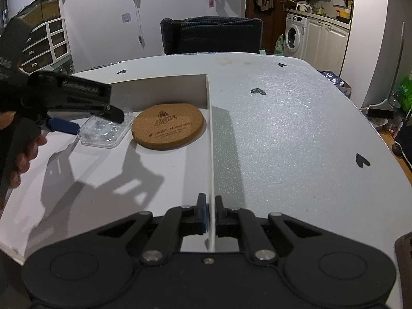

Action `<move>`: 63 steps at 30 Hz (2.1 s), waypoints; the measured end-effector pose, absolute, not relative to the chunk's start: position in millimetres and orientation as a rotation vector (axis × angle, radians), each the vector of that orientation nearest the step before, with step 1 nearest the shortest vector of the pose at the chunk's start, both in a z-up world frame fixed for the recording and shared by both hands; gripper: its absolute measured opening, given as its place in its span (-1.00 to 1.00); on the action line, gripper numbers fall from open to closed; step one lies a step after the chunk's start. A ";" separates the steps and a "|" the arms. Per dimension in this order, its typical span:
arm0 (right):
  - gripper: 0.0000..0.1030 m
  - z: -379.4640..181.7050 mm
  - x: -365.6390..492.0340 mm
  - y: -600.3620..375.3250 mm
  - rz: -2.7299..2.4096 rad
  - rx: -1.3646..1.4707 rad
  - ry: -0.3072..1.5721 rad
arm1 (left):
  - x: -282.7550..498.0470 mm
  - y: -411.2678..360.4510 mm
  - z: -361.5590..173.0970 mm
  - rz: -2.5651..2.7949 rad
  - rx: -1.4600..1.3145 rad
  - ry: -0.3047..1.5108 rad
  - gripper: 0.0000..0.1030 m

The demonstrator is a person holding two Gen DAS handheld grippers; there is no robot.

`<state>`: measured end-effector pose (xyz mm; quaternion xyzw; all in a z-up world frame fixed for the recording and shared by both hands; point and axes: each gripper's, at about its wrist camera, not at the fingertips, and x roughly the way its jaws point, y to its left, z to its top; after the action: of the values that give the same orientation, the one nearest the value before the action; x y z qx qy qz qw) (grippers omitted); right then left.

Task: Organize rigid objects
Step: 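Carry the plastic box into the tray beside the coaster and release, then move the left tool back toward the wooden jar lid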

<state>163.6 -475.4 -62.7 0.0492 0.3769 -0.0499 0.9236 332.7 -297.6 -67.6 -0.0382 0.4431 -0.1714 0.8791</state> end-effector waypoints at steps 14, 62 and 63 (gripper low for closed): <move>-0.85 -63.7 162.2 -473.4 -0.112 0.093 0.767 | 283.2 -293.0 -43.9 -0.476 -0.020 0.864 0.97; -0.83 -63.4 160.9 -470.6 -0.112 0.068 0.764 | 209.0 3.0 -2.9 -0.229 0.030 0.504 1.00; -0.83 -63.5 160.7 -470.6 -0.112 0.068 0.763 | 212.8 11.0 -4.5 -0.223 0.032 0.499 1.00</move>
<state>160.7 -470.6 -63.5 0.0332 0.3719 -0.0544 0.9261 212.8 11.0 -4.5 0.0160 0.2465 -0.1102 0.9627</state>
